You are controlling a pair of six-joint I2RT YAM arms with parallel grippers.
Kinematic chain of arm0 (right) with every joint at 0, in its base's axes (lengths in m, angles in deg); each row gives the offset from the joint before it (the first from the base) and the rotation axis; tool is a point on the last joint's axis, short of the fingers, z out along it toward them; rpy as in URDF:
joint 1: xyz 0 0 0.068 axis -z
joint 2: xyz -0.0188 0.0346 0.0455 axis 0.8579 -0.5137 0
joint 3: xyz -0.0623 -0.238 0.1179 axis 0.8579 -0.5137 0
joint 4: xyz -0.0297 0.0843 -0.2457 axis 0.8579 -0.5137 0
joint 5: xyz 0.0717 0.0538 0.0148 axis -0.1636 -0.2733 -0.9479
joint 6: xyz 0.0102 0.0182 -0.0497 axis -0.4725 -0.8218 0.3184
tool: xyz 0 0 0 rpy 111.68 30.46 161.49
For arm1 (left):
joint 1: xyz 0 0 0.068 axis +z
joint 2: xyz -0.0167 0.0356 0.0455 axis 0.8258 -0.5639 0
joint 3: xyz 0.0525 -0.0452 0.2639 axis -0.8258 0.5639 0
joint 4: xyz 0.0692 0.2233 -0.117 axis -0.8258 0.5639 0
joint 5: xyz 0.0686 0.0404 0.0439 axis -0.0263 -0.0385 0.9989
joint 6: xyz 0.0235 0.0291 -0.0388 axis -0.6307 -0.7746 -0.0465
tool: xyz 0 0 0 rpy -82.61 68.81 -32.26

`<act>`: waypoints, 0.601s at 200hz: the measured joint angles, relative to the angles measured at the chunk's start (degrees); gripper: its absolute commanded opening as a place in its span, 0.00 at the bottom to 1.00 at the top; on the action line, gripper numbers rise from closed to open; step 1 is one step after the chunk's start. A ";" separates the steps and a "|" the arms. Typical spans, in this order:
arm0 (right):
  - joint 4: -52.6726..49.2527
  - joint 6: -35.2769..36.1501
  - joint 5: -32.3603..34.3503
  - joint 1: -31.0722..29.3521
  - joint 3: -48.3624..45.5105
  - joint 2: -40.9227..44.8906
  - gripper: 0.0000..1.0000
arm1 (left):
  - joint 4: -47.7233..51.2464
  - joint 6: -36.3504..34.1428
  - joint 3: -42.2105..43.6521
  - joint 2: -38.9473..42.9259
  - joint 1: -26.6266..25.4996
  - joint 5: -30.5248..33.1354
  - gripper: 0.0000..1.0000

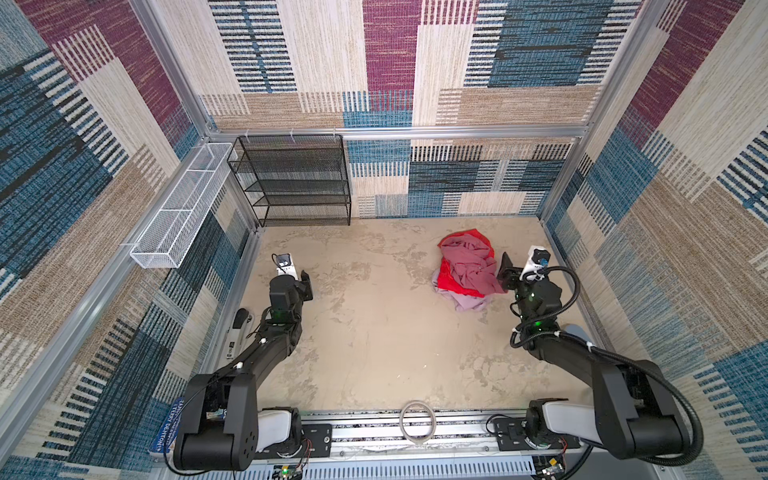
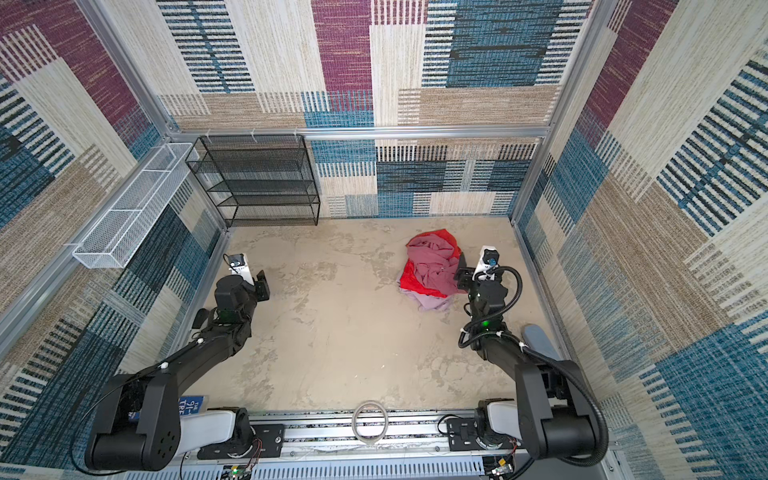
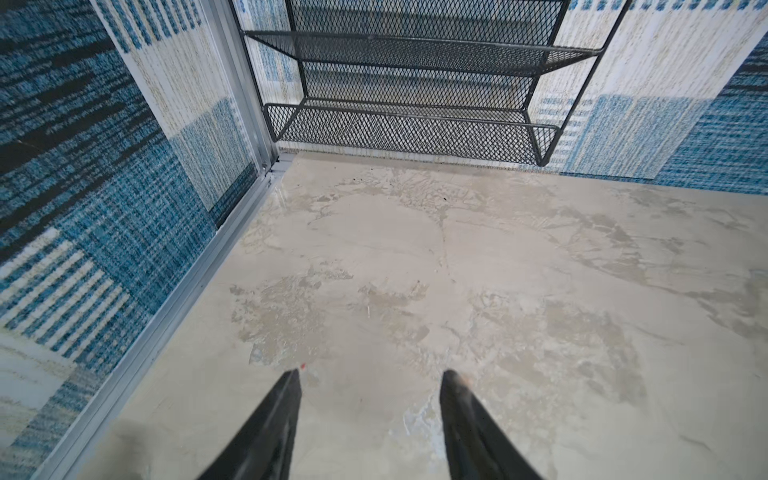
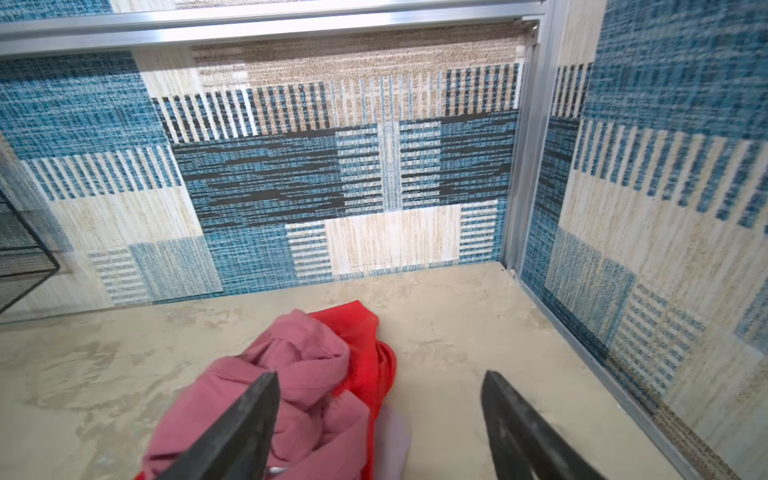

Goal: Pick out a specific cloth from the pile
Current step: 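Reach the right gripper down into the cloth pile toward the lavender shirt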

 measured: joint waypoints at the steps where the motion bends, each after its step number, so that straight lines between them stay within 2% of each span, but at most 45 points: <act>1: -0.81 -0.09 0.13 -0.42 0.39 0.20 0.77 | 0.26 0.04 -0.09 0.09 -0.11 -0.02 0.55; 35: -18.58 -3.89 2.78 -10.23 7.61 1.51 0.72 | 11.32 4.52 -4.98 2.47 -5.88 -1.90 0.54; 56: -27.69 -6.82 2.71 -15.30 11.04 -0.68 0.63 | 16.61 6.97 -7.93 2.12 -9.70 -2.67 0.53; 79: -35.67 -9.77 1.86 -18.56 13.77 -4.07 0.55 | 20.37 8.76 -10.12 0.76 -12.81 -3.56 0.52; 120: -45.22 -13.92 -1.49 -20.37 15.04 -7.54 0.54 | 23.93 10.93 -11.41 -2.19 -14.34 -4.22 0.51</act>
